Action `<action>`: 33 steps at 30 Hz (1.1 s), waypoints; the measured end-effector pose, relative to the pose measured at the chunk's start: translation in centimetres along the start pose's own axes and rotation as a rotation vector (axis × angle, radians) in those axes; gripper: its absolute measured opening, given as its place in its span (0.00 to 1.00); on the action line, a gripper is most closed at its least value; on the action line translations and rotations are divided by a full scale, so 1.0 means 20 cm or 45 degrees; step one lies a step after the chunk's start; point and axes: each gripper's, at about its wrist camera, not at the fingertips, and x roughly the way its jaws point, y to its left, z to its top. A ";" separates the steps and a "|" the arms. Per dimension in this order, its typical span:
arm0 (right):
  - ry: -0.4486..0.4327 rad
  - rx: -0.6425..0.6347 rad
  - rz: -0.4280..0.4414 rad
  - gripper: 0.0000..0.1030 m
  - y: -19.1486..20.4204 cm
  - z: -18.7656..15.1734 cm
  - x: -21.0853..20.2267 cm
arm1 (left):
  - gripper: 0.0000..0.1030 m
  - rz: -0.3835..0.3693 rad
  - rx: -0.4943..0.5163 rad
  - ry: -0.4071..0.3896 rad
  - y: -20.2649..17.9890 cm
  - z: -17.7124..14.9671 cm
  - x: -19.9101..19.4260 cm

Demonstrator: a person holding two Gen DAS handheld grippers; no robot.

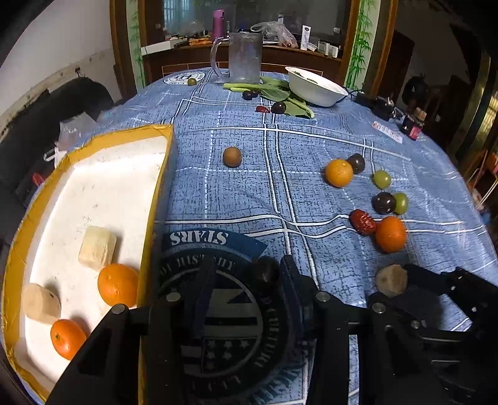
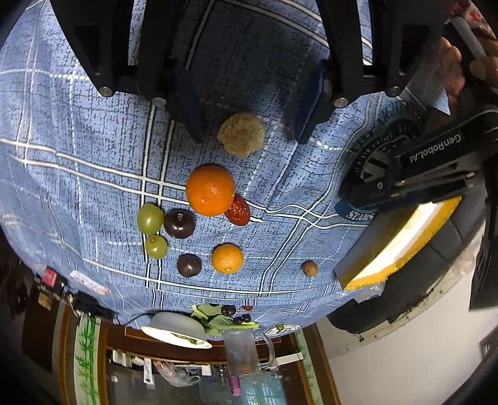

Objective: Organize fruits
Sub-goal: 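Grasp the second round tan bun with the right tool, then carry the bun into the tray with the right tool while the left tool drops a dark plum there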

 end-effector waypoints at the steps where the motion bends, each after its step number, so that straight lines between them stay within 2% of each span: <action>1: 0.000 -0.003 0.001 0.55 0.00 0.00 0.00 | 0.41 0.011 0.017 -0.002 -0.01 0.00 0.00; 4: 0.001 -0.023 -0.021 0.45 0.01 0.01 0.00 | 0.40 0.037 0.071 -0.018 -0.05 -0.02 -0.01; 7: 0.005 -0.052 -0.047 0.41 0.01 0.01 0.01 | 0.40 -0.029 0.097 -0.044 -0.06 -0.04 -0.05; 9: 0.006 -0.054 -0.049 0.39 0.01 0.00 0.01 | 0.40 -0.030 0.138 -0.047 -0.08 -0.05 -0.05; 12: 0.004 -0.051 -0.046 0.39 0.01 0.00 0.00 | 0.40 -0.041 0.166 0.014 -0.11 -0.05 0.00; 14: 0.003 -0.042 -0.036 0.39 0.00 0.00 0.00 | 0.40 -0.008 0.170 0.035 -0.11 -0.05 0.04; 15: 0.002 -0.034 -0.027 0.39 -0.01 0.00 0.00 | 0.39 -0.018 0.153 0.033 -0.10 -0.05 0.05; 16: 0.002 -0.029 -0.022 0.37 -0.01 0.00 0.00 | 0.33 -0.028 0.134 0.031 -0.09 -0.05 0.06; 17: 0.001 -0.023 -0.020 0.33 -0.01 0.00 -0.01 | 0.21 -0.020 0.116 0.028 -0.08 -0.04 0.05; 18: 0.001 -0.019 -0.016 0.32 -0.02 0.00 -0.01 | 0.21 -0.005 0.096 0.022 -0.06 -0.04 0.05; 20: 0.003 -0.004 0.015 0.32 -0.03 -0.01 -0.02 | 0.21 -0.079 0.029 0.028 -0.02 -0.04 0.04; 22: 0.002 -0.001 0.034 0.32 -0.03 -0.02 -0.03 | 0.21 -0.079 0.008 0.013 -0.01 -0.05 0.01; 29: -0.068 0.020 0.087 0.32 -0.02 -0.03 -0.13 | 0.21 -0.128 -0.048 -0.088 0.03 -0.06 -0.16; 33: -0.086 0.021 0.091 0.32 0.00 -0.02 -0.17 | 0.21 -0.156 -0.133 -0.151 0.15 -0.09 -0.30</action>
